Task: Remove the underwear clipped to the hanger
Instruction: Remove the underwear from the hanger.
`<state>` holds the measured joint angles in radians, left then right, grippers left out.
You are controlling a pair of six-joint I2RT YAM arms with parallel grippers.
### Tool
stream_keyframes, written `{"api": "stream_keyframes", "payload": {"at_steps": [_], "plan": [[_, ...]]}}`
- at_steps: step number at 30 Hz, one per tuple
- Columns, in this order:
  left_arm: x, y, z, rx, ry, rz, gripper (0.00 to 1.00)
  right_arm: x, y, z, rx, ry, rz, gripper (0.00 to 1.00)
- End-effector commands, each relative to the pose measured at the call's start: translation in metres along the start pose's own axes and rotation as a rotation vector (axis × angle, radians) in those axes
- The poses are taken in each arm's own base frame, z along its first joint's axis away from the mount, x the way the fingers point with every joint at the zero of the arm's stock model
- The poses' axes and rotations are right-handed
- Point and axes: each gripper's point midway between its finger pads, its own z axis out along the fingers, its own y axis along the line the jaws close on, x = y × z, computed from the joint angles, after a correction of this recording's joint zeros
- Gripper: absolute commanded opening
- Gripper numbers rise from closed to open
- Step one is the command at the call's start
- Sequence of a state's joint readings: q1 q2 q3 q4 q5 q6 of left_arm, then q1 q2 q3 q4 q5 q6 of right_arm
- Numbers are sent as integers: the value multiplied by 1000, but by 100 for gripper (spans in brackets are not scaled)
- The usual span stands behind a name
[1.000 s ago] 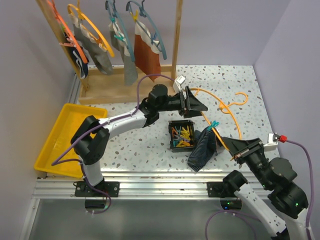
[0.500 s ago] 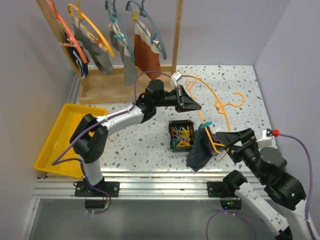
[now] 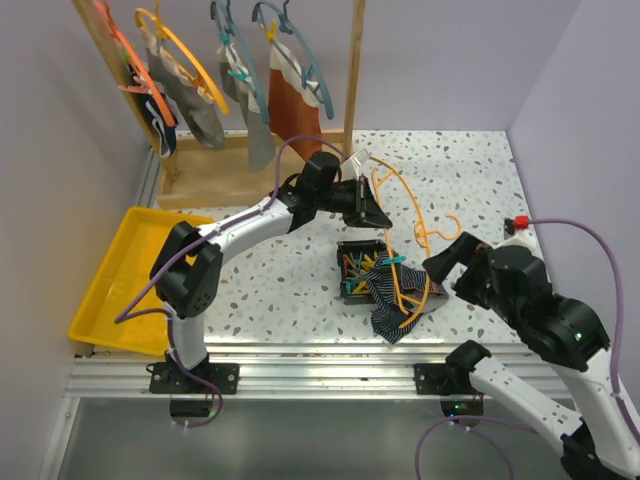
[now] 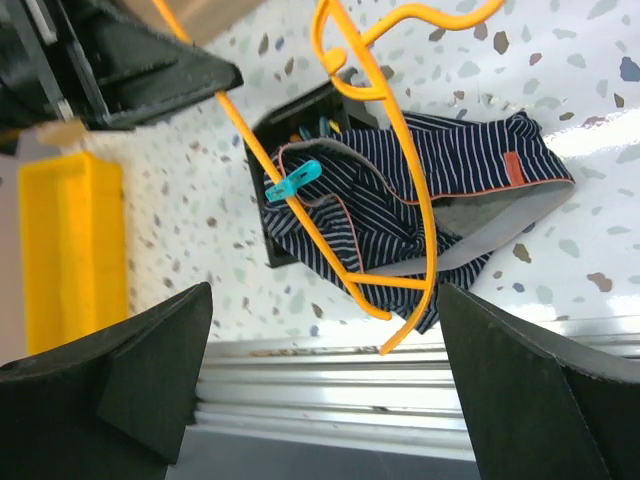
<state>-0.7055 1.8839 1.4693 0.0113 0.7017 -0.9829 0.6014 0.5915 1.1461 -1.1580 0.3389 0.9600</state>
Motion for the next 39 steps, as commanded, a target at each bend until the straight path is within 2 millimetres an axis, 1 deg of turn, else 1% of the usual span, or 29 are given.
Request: {"api": "stream_keyframes", "payload": {"at_steps": [1,2,3,4,5,6,7,9,11,12,15,20,22,24,25,27,28,30,35,36,37,38,39], "plan": [[-4,-11,-1,27,19,37,0,18,14,14,-69,111,-230,98],[-6,-16,0,54,12,49,0,25,22,16,-111,149,-249,98],[-3,-19,-1,73,28,26,0,29,25,19,-126,166,-263,98],[-4,-24,-1,100,22,33,0,35,25,25,-137,183,-290,97],[-2,-23,-1,109,27,25,0,35,35,28,-184,177,-289,96],[1,-27,-3,131,44,3,0,37,38,30,-200,179,-297,96],[0,-35,-4,167,37,19,0,42,37,35,-209,194,-321,96],[5,-41,-6,200,59,-5,0,47,46,40,-249,214,-340,94],[6,-50,-8,237,66,10,0,53,45,49,-242,237,-379,93],[8,-55,-9,253,80,17,0,53,44,51,-239,236,-390,93],[12,-59,-11,264,99,33,0,49,46,59,-223,220,-417,94],[19,-60,-14,271,111,39,0,49,46,70,-187,241,-466,93],[20,-62,-16,275,110,47,0,47,49,72,-196,235,-472,89],[20,-63,-18,276,107,52,0,48,54,71,-220,238,-469,82],[21,-64,-18,277,109,52,0,49,55,71,-227,242,-468,72],[22,-62,-19,274,109,52,0,49,58,71,-239,241,-461,61],[22,-63,-19,275,108,51,0,51,61,69,-261,253,-454,53],[23,-60,-19,270,108,48,0,54,62,67,-271,266,-451,50],[22,-65,-20,281,106,55,0,59,58,68,-254,296,-458,51],[22,-65,-20,281,106,55,0,59,57,67,-254,298,-459,50],[22,-66,-20,284,107,56,0,59,58,67,-255,299,-457,49],[22,-67,-21,284,105,57,0,59,58,67,-256,298,-455,41],[22,-67,-21,285,106,58,0,59,58,67,-255,300,-454,37]]}}
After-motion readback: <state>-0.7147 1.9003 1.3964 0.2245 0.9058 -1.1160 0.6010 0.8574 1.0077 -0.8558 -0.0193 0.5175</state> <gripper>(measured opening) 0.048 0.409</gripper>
